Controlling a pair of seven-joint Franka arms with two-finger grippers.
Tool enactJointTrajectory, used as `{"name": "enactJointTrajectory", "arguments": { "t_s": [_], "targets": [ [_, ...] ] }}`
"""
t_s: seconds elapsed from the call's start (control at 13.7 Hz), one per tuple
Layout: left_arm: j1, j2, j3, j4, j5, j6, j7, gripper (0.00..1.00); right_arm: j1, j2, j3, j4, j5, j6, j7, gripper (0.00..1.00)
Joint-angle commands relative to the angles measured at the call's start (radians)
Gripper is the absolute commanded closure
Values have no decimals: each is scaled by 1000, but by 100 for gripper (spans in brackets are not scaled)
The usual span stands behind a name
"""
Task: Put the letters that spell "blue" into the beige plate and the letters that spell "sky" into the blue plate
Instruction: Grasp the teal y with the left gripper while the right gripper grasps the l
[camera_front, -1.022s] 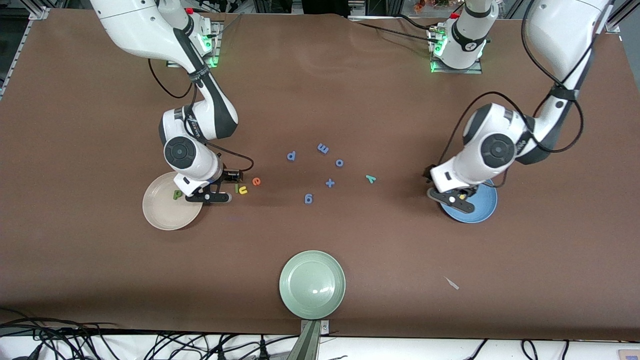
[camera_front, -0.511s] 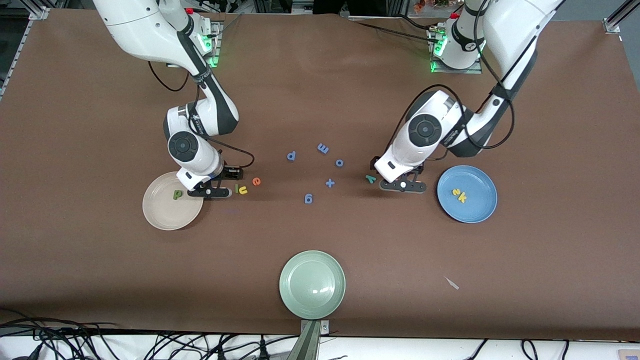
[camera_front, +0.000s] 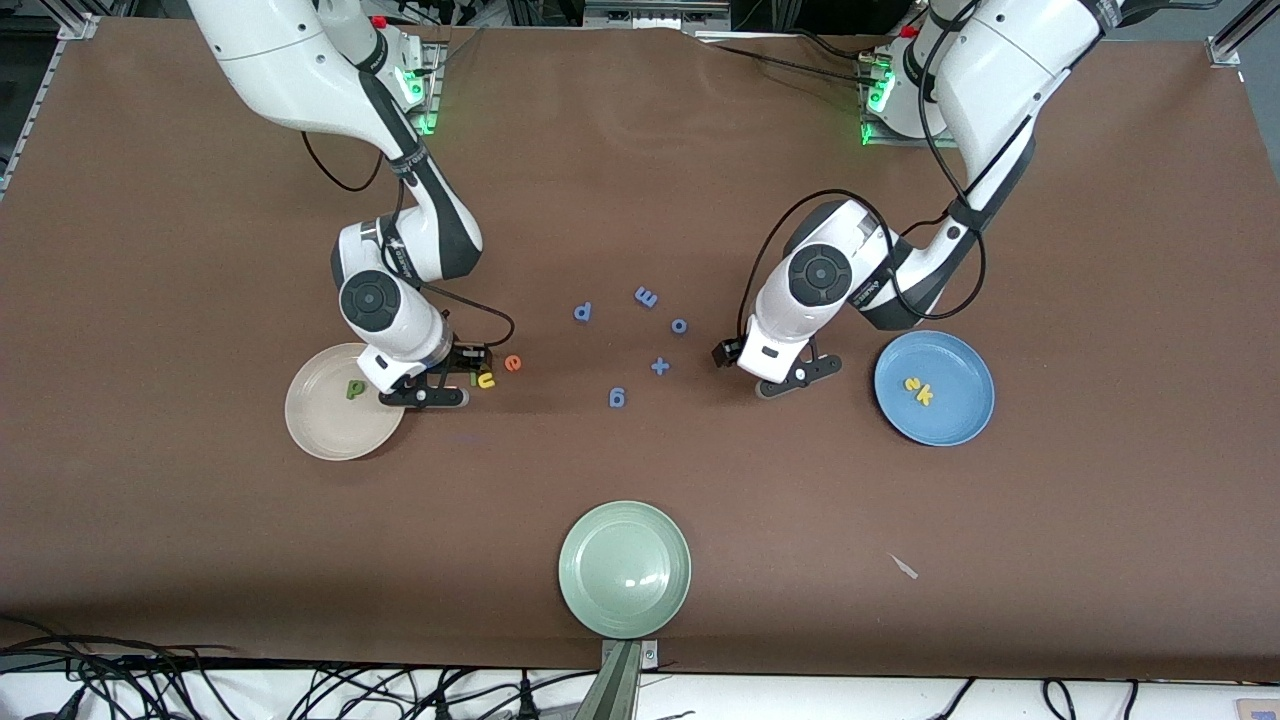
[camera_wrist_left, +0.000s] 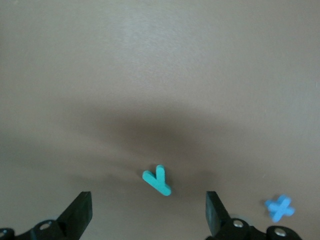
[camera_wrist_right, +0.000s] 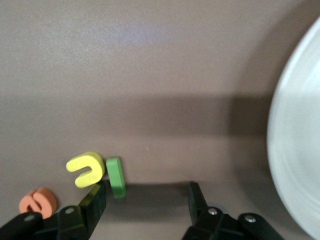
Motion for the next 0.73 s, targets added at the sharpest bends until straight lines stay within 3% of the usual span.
{"name": "enactJointTrajectory", "arguments": {
  "t_s": [0.0, 0.15, 0.37, 0.58, 0.66],
  "targets": [
    [-24, 26, 18, 8, 78, 38, -217, 0, 4, 20, 4, 16, 15, 7, 4, 25],
    [-26, 42, 18, -5, 153, 44, -316, 0, 4, 12, 4, 14, 15, -1, 2, 25],
    [-30, 72, 18, -6, 182, 80, -376, 9, 4, 15, 4, 14, 15, -10, -1, 26],
    [-40, 87, 20, -6, 184, 95, -382, 23, 2, 20, 2, 14, 15, 5, -10, 44],
    [-41, 90, 20, -6, 194, 95, -382, 34, 1, 20, 4, 16, 15, 7, -12, 51]
  ]
}}
